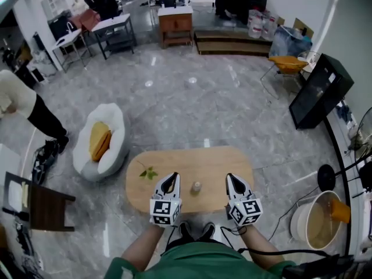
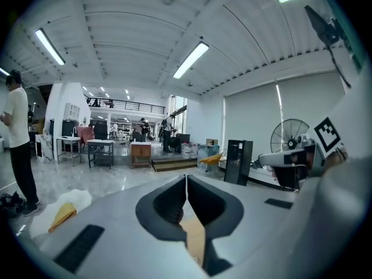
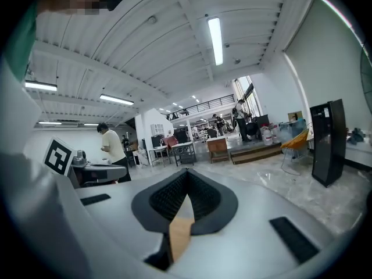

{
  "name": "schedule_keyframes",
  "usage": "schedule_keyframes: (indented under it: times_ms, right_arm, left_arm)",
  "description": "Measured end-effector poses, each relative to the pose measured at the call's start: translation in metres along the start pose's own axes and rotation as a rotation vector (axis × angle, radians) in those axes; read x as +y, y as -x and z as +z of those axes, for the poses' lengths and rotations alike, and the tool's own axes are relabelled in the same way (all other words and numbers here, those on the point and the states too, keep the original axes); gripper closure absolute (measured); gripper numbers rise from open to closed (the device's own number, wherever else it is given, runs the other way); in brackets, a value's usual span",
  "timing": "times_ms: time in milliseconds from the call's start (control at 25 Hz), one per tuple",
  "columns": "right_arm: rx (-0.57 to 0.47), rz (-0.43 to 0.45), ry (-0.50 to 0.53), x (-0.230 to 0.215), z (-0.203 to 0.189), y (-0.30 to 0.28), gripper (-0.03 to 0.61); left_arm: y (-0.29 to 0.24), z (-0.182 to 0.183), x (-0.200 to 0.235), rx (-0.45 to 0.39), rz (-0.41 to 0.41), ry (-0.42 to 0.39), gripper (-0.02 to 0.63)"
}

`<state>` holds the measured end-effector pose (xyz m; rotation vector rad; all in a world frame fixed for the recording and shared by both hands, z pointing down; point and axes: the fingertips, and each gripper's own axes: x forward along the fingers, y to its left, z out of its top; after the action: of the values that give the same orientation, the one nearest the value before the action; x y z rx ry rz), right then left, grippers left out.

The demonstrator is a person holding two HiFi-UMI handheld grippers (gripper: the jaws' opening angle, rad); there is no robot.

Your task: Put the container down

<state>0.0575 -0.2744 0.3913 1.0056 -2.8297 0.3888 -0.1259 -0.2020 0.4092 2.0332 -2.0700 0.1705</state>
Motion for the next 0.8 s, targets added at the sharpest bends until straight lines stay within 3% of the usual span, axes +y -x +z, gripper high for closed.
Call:
schedule_keyframes:
  times_ms: [240,520,800]
  right_arm:
    - [-0.056,0.011,0.032,0.006,0.035,0.009,0.565]
    - [-0.14,0.037,0.05,0.011,0.071,0.016,0.565]
    - [-0.152,0.069,0.069,0.017,0.079,0.016,0.565]
  left_arm:
    - [0.009,0.037,-0.014,-0.074,-0.039,0.008,0.597]
    - [0.015,0.078,-0.026,-0.158,-0.015,-0.067,0.595]
    - [0.019,0.085,-0.022,-0.167,0.024,-0.096,0.595]
